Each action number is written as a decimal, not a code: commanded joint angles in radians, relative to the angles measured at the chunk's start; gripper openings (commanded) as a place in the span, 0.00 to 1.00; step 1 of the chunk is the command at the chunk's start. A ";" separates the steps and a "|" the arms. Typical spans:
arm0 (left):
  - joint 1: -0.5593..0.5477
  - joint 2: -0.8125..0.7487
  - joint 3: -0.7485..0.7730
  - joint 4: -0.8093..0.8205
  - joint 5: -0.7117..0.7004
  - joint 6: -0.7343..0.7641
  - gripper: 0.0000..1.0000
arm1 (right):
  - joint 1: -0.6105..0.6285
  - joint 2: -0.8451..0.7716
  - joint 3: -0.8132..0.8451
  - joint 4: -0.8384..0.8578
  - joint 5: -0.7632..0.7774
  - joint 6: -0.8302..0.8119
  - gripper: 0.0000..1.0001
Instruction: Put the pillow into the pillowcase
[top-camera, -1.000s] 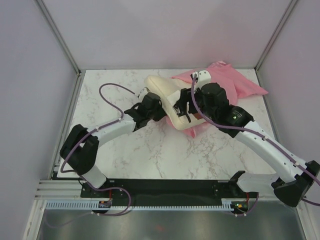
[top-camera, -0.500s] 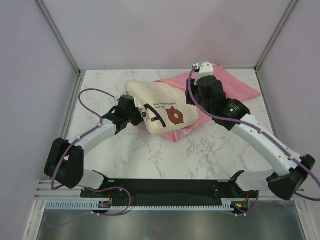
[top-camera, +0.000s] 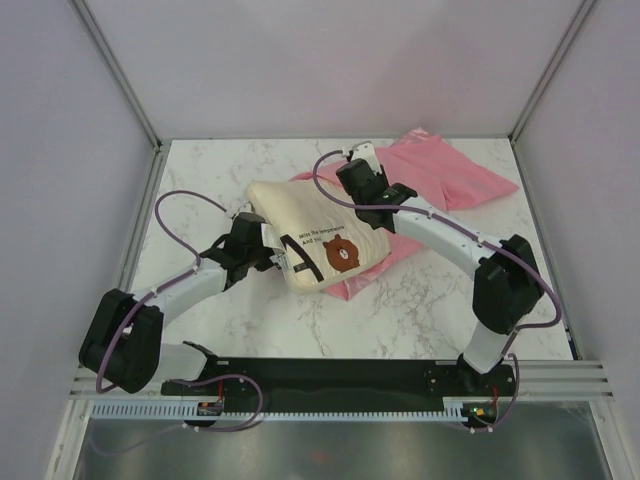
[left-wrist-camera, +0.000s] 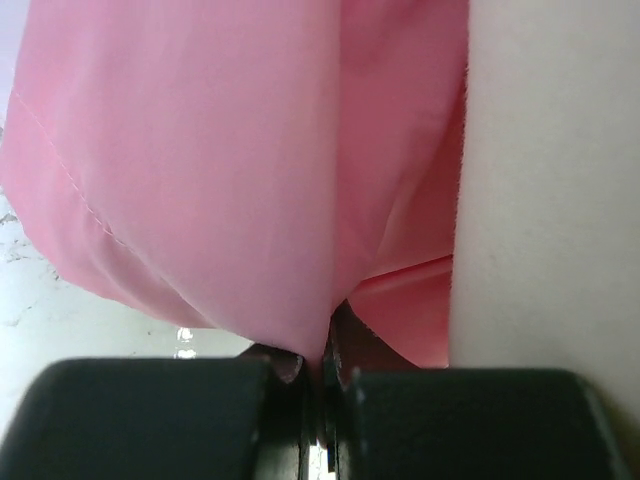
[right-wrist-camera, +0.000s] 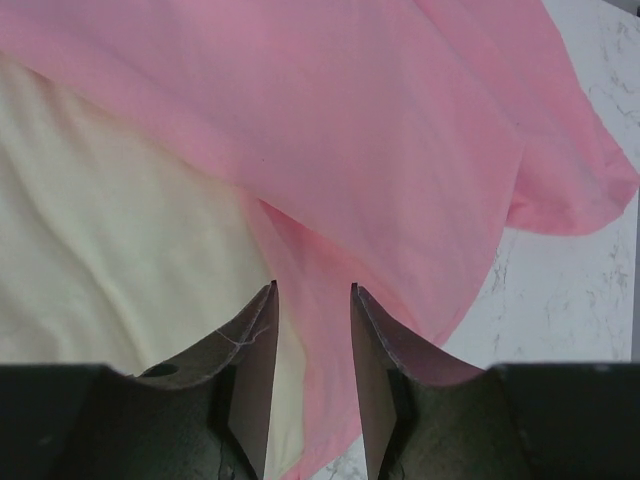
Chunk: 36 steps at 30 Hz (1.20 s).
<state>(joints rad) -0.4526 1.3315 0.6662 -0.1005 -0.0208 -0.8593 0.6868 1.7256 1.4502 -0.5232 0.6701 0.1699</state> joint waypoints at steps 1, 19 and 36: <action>0.003 -0.040 0.036 -0.015 -0.019 0.103 0.02 | -0.004 0.050 0.056 0.043 0.060 -0.036 0.44; 0.015 -0.104 0.090 -0.113 0.016 0.123 0.02 | -0.013 0.256 0.131 0.057 0.238 -0.069 0.54; 0.022 -0.166 0.278 -0.309 0.048 0.154 0.02 | -0.041 0.131 0.200 0.034 0.119 -0.017 0.00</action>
<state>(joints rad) -0.4377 1.2137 0.8299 -0.3462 0.0105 -0.7807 0.6456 2.0006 1.5940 -0.4908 0.8940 0.1173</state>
